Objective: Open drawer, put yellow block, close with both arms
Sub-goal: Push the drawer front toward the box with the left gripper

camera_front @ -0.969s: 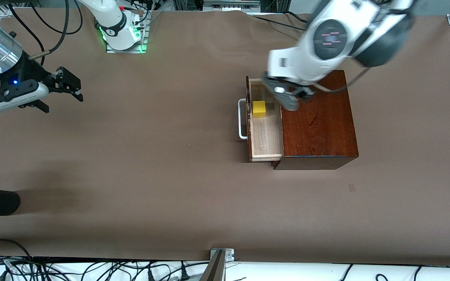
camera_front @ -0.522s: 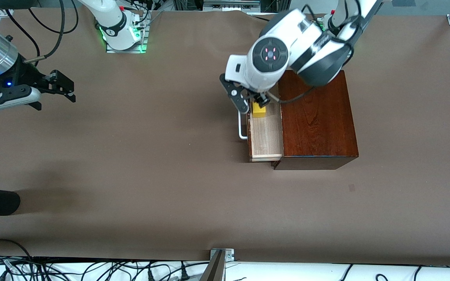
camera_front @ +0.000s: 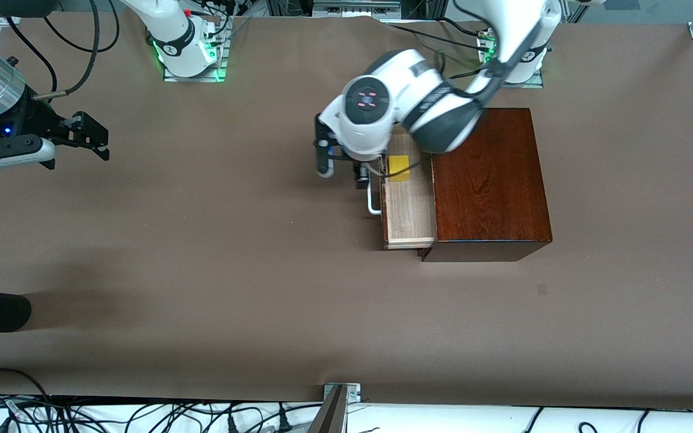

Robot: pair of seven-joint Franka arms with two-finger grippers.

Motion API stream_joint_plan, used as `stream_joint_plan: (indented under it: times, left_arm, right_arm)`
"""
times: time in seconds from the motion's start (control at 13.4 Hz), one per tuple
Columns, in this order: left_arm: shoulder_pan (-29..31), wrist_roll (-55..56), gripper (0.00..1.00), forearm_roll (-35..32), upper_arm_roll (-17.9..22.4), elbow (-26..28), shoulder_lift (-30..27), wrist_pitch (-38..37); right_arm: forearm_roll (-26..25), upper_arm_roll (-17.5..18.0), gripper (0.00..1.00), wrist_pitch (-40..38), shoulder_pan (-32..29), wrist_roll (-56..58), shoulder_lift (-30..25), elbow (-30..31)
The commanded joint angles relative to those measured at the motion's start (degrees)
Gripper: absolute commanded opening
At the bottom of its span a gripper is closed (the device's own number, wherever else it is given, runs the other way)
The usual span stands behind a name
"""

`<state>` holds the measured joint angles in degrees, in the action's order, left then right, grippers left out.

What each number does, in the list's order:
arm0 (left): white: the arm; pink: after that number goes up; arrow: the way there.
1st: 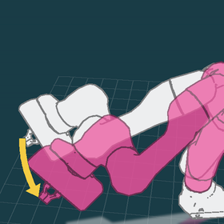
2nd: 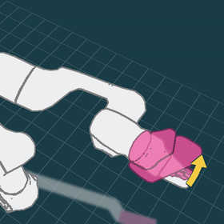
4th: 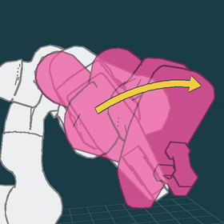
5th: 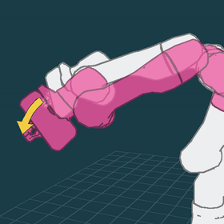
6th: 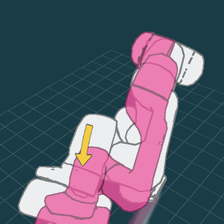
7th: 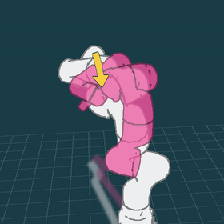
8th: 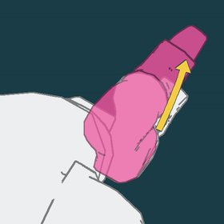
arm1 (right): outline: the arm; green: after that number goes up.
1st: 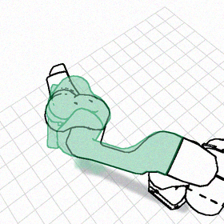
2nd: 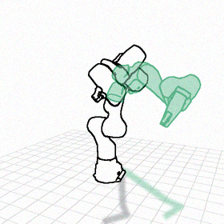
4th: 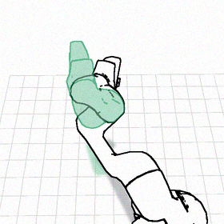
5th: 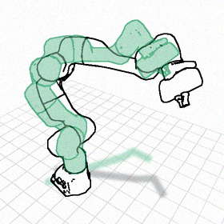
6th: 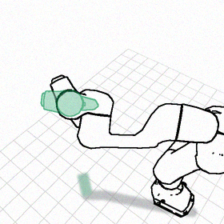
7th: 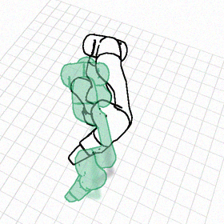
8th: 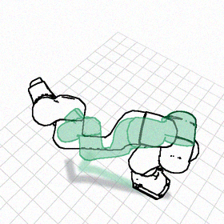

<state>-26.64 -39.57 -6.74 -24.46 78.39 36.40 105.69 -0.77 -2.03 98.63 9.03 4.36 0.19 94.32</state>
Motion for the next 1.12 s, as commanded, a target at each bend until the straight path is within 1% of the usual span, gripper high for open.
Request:
stream_joint_plan:
  times: [0.0, 0.15, 0.37, 0.67, 0.82, 1.04]
  left_arm:
    - [-1.57, -4.2, 1.0, -4.4, 0.03, -1.4, 3.76, 2.06]
    - [-1.84, -4.28, 1.0, -8.35, 0.11, 0.96, 3.76, 1.63]
    - [-1.75, -4.11, 1.0, -9.52, 0.38, 3.96, 3.76, 1.27]
    - [-0.26, -4.11, 1.0, -9.6, 0.55, 3.35, 2.62, -8.11]
    - [0.35, -3.67, 1.0, -9.69, 0.73, 3.26, 2.62, -10.84]
    - [1.15, -3.67, 1.0, -12.85, 0.9, 3.26, 2.36, -15.15]
  right_arm:
    - [-0.9, -0.16, 1.0, -1.33, 0.29, -1.02, 0.78, -1.59]
    - [-0.81, -0.16, 1.0, -3.62, 0.29, -1.11, 0.87, -1.95]
    - [-0.81, -0.16, 1.0, -3.1, 0.29, -1.11, 0.87, -1.95]
    - [-0.81, -0.25, 1.0, -3.18, 0.2, -1.29, 0.87, -1.95]
    - [-0.81, -0.25, 1.0, -3.45, 0.2, -1.29, 0.87, -1.95]
    - [-0.72, -0.25, 1.0, -3.27, 0.2, -1.29, 0.87, -1.95]
